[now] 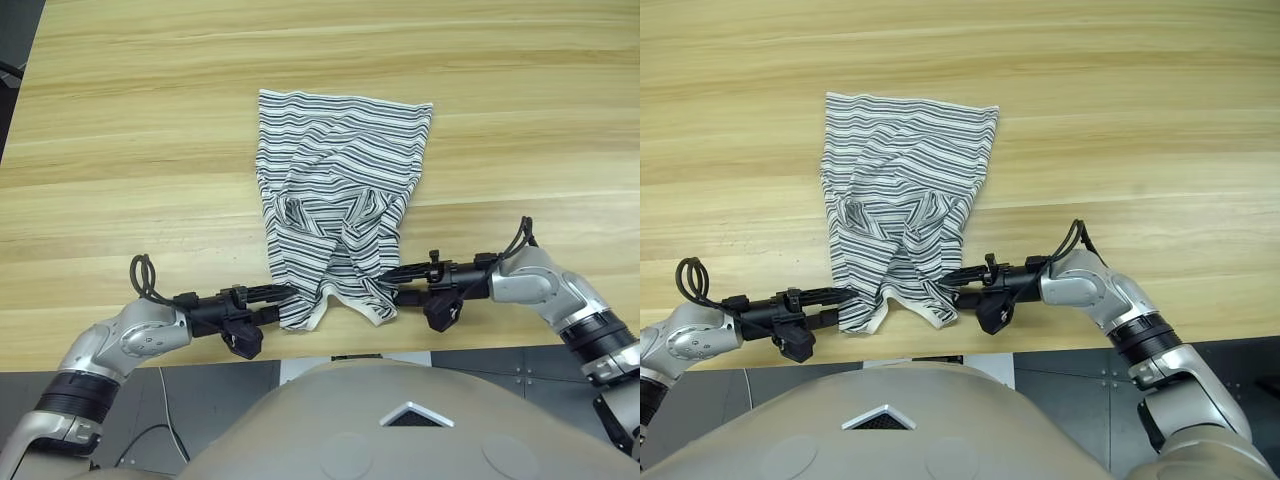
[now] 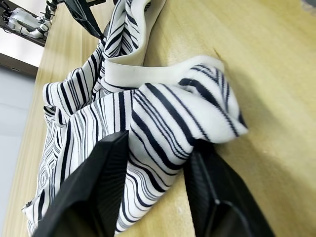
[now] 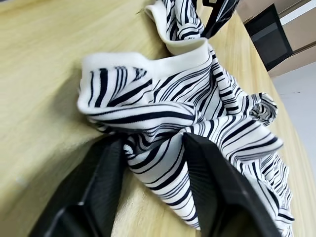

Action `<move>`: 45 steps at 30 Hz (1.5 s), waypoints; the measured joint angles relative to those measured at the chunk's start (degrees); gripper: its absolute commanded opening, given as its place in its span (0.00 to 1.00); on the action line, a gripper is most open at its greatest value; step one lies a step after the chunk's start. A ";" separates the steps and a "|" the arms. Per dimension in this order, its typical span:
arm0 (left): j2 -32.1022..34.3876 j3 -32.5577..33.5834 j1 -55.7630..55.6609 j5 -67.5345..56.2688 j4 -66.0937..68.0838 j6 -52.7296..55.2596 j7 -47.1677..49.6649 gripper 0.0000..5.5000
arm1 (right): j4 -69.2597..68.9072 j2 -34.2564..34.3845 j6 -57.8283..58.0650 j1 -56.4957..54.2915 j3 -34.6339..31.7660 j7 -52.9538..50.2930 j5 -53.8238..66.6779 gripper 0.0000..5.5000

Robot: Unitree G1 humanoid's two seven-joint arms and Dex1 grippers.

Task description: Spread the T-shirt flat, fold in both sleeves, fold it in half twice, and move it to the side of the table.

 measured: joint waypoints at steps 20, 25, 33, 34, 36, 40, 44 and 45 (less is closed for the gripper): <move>13.43 -5.36 4.91 -33.18 -22.01 35.60 -24.13 0.02 | -11.25 -4.34 18.06 0.74 0.69 12.79 22.72 0.02; 19.97 1.20 4.94 -46.72 -34.97 47.71 -31.80 0.02 | -17.15 -8.23 31.75 -1.03 -2.40 22.35 34.98 0.02; 20.91 8.41 6.47 -55.52 -42.44 51.76 -39.50 0.02 | -24.67 -12.37 44.69 1.63 -4.82 30.90 40.80 0.02; 20.86 9.28 7.29 -55.79 -42.78 51.82 -40.55 0.02 | -25.40 -12.95 46.06 2.18 -5.56 31.69 40.87 0.02; 20.49 10.65 7.77 -56.12 -43.16 52.05 -41.44 0.02 | -25.87 -13.56 47.41 2.38 -6.61 32.44 40.96 0.02; 16.16 12.22 4.17 -56.67 -41.98 52.98 -40.50 0.02 | -25.79 -12.42 52.15 2.07 -9.94 30.51 42.97 0.02; 10.70 12.16 -3.95 -54.69 -35.80 54.75 -38.31 0.02 | -22.54 -7.63 54.19 -1.69 -13.70 25.87 43.15 0.02; 9.37 12.22 -7.19 -54.58 -33.70 55.16 -38.10 0.02 | -20.95 -5.51 54.51 -3.26 -15.02 23.78 43.05 0.02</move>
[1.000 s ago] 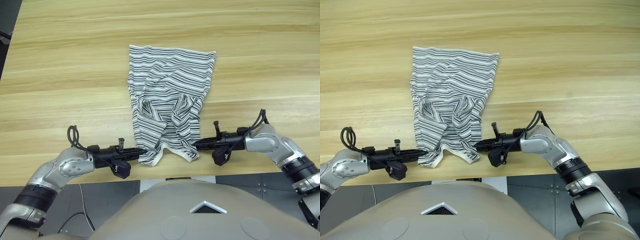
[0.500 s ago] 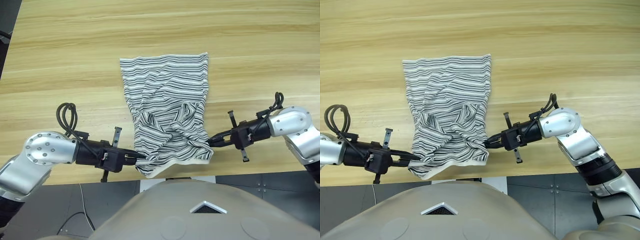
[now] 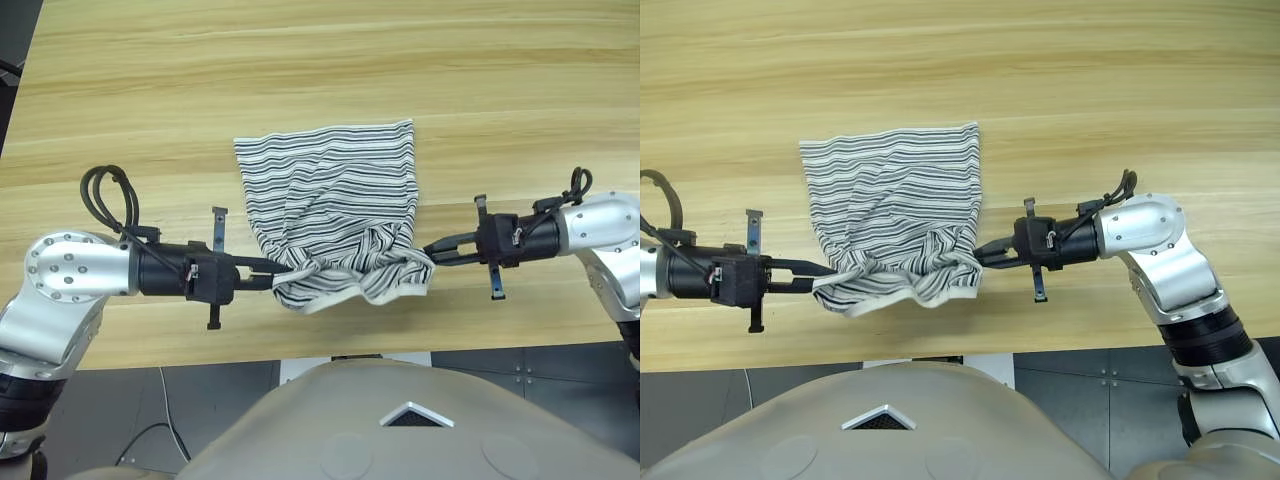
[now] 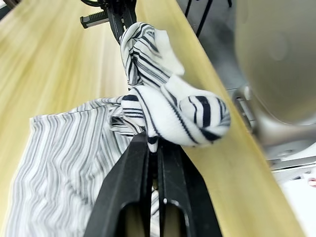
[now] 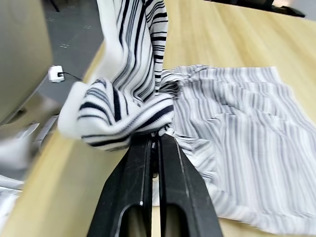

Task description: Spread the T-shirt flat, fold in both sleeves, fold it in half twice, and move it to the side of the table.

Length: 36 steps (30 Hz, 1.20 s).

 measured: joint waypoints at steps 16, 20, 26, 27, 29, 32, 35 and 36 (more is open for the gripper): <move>-23.14 -5.74 -35.53 20.79 51.61 -5.36 10.20 0.02 | 32.43 22.94 -5.44 -19.72 -2.34 -20.49 -14.37 0.02; -27.42 -6.39 -41.29 24.77 65.97 -8.56 12.81 0.07 | 45.36 27.95 -10.62 -24.18 -1.45 -23.93 -19.47 0.06; -31.94 -6.30 -44.76 28.24 80.41 -9.66 19.30 0.23 | 59.51 32.66 -17.37 -26.43 -0.61 -30.91 -25.52 0.25; -31.93 -6.21 -45.34 29.14 82.20 -9.72 20.95 0.26 | 61.77 32.81 -17.87 -27.22 -0.86 -33.34 -26.67 0.28; -31.78 -5.76 -46.37 30.59 85.10 -9.73 24.47 0.32 | 64.99 32.86 -18.73 -28.93 -1.67 -37.44 -28.37 0.35; -31.70 -4.32 -48.18 31.20 88.15 -7.53 28.19 0.41 | 68.08 33.37 -19.33 -31.00 -2.59 -41.17 -29.50 0.46; -31.68 -3.30 -49.19 31.17 88.39 -6.86 28.80 0.45 | 69.76 33.99 -19.83 -31.53 -2.86 -42.13 -30.35 0.54; -31.68 -3.02 -49.21 31.06 87.94 -7.55 28.46 0.45 | 69.93 34.06 -20.39 -31.53 -2.86 -42.02 -30.45 0.54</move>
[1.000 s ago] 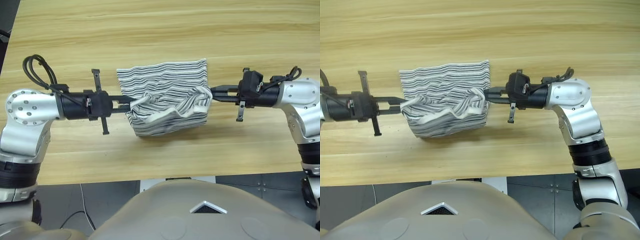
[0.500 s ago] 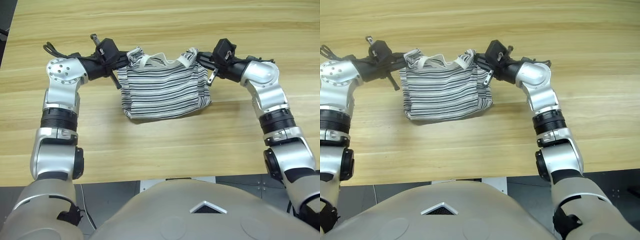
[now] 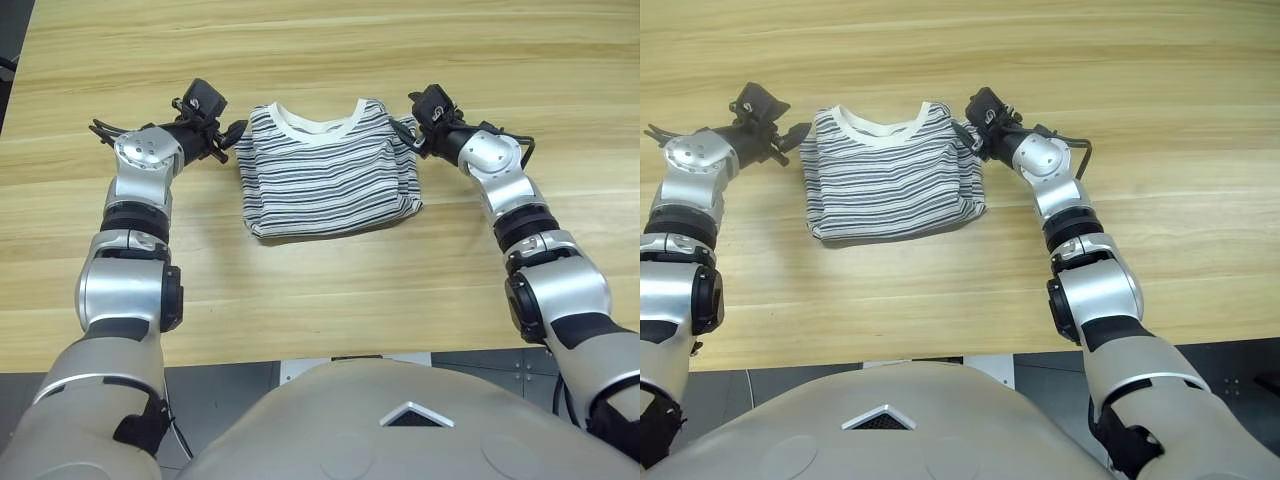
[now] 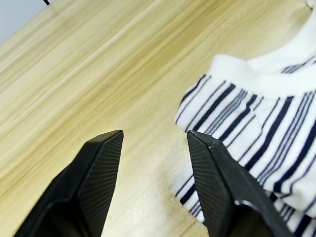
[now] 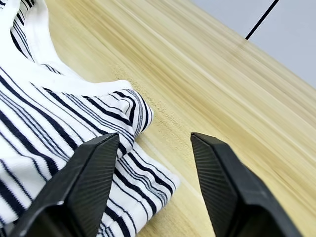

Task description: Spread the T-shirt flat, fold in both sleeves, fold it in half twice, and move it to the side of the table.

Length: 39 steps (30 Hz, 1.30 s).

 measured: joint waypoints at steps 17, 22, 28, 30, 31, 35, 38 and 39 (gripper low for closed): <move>6.50 -14.15 26.48 15.73 -49.93 -3.85 -6.02 0.45 | -4.12 -4.13 -10.41 3.92 7.11 4.63 -11.14 0.54; 10.70 -18.10 25.43 27.54 -48.40 -12.90 3.08 0.45 | -3.98 -6.73 -13.47 3.13 11.71 2.89 -16.42 0.54; 14.61 -21.92 24.44 42.34 -48.10 -26.90 18.95 0.45 | -31.34 -17.78 -12.92 17.54 14.09 17.87 -9.08 0.54; 16.55 -24.56 22.09 53.09 -47.84 -30.12 28.98 0.45 | -45.16 -20.02 -6.59 25.17 15.10 22.48 -4.99 0.54; 17.19 -26.00 20.84 57.50 -47.45 -30.43 33.50 0.45 | -49.86 -20.14 -3.61 27.63 15.92 23.82 -3.57 0.54; 19.00 -35.84 12.59 79.37 -40.80 -26.86 58.68 0.45 | -65.65 -14.85 8.74 33.58 22.06 26.50 -0.29 0.54; 18.98 -42.03 8.36 87.59 -34.21 -21.67 71.21 0.45 | -64.06 -7.11 10.57 33.31 25.76 22.74 -2.28 0.54; 18.98 -43.28 7.86 88.52 -33.22 -20.58 73.44 0.45 | -62.71 -6.07 10.24 32.97 26.27 21.64 -3.04 0.54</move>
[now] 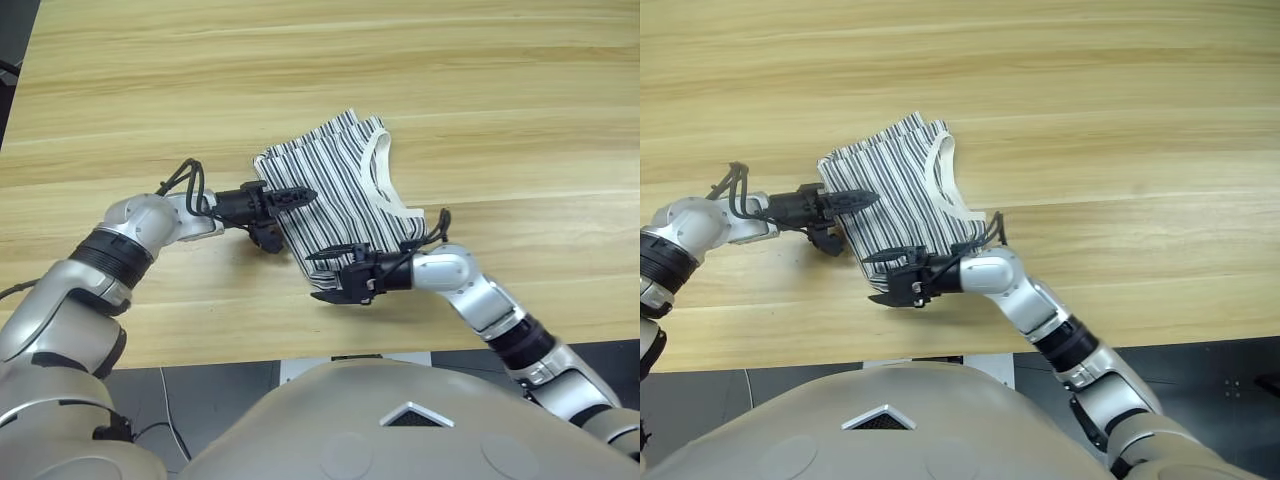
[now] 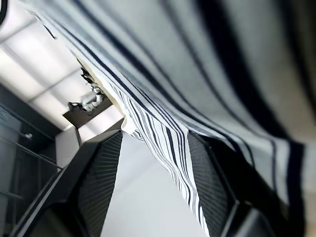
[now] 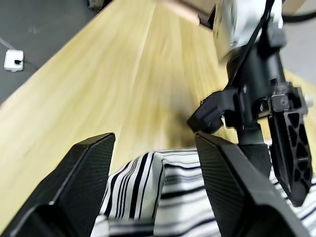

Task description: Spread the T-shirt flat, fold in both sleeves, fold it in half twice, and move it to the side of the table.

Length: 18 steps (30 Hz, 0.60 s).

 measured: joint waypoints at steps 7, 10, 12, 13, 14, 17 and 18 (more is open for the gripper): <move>2.51 -7.06 -0.86 8.50 2.57 9.74 19.88 0.45 | 3.41 1.32 -0.11 0.35 -1.77 -1.15 3.06 0.54; 3.95 -1.47 -1.29 -2.01 3.33 5.69 23.02 0.45 | -4.19 -3.78 4.22 1.22 -6.92 5.43 14.14 0.54; 4.48 4.65 -3.14 -14.54 3.96 -1.22 19.13 0.45 | -8.27 -8.71 7.56 2.59 -10.35 11.72 22.90 0.54; 4.65 7.49 -4.27 -20.39 5.10 -4.07 15.91 0.45 | -9.96 -11.57 9.84 3.31 -12.47 15.24 27.71 0.54; 4.95 10.00 -5.05 -25.86 6.55 -6.70 12.32 0.45 | -11.23 -14.18 12.18 3.77 -14.76 18.40 32.46 0.54; 7.19 14.06 -4.85 -41.24 9.58 -14.15 -0.69 0.45 | -9.93 -18.45 15.69 3.21 -21.38 23.19 39.24 0.54; 8.81 13.92 -2.49 -48.70 7.95 -16.70 -7.19 0.48 | -7.06 -19.82 14.59 1.99 -22.37 23.57 37.84 0.58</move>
